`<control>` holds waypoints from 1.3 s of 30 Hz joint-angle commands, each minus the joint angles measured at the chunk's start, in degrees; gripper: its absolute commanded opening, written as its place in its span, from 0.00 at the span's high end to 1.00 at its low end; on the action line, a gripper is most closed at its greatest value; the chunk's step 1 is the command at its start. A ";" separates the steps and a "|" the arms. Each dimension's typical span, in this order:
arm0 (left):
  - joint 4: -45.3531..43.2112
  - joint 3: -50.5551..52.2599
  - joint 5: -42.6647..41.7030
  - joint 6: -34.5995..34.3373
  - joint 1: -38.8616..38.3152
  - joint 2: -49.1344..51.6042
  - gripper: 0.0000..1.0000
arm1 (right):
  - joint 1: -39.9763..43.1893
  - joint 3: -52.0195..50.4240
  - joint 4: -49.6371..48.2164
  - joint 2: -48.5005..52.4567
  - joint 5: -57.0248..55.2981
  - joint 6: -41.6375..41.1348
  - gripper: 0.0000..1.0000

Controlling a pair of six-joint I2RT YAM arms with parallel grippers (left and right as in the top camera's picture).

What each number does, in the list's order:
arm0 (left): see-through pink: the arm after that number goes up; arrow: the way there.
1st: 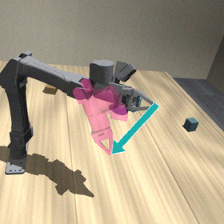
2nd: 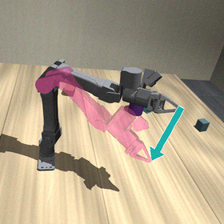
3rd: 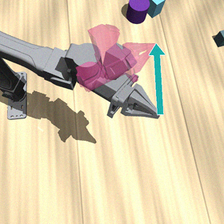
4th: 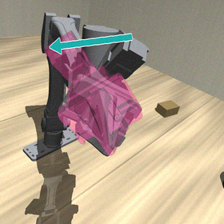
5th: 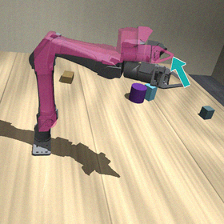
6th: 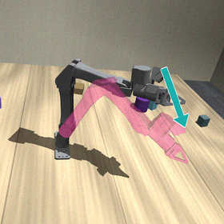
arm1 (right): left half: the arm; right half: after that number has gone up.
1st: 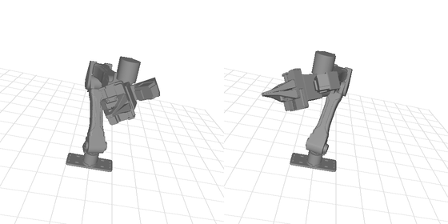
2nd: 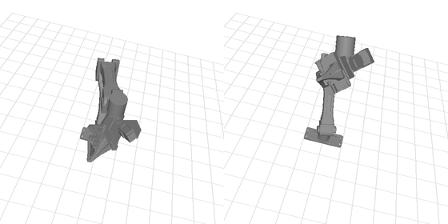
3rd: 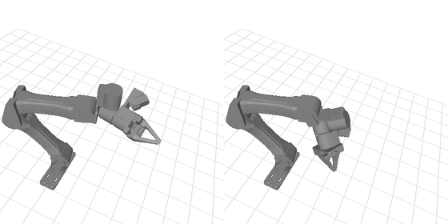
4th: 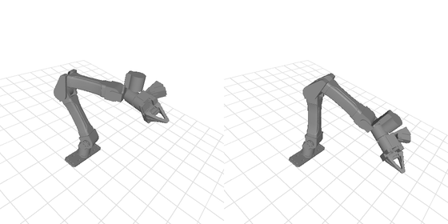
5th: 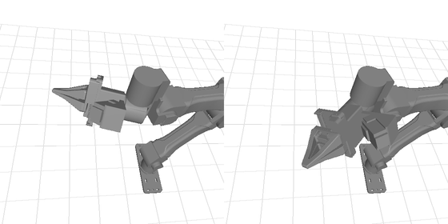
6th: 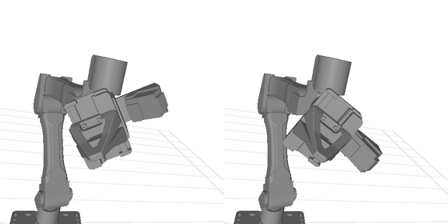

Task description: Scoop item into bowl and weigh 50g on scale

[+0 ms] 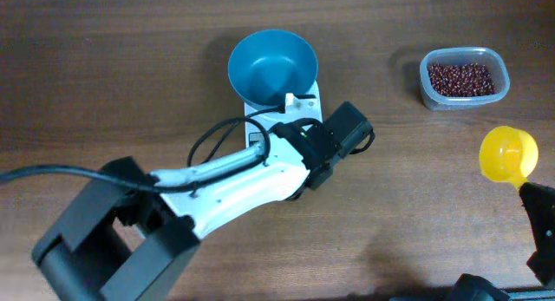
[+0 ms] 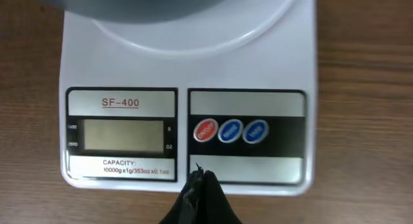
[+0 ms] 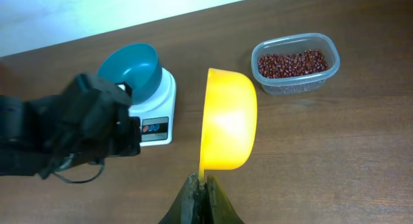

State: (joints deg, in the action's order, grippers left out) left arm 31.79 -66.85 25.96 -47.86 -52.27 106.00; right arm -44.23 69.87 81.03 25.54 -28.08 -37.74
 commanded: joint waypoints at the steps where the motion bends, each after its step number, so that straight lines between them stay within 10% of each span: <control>1: -1.14 0.39 0.70 -0.72 1.18 1.05 1.00 | 0.04 0.57 -0.46 -0.28 -1.14 -0.44 0.96; 39: -4.96 0.83 -8.46 -0.74 4.66 8.57 1.00 | 0.04 0.55 -2.01 -0.26 -2.56 -0.46 0.96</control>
State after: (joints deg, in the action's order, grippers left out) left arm 26.06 -67.29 22.31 -47.88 -47.70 110.59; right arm -44.23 69.87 79.26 25.54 -29.54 -37.71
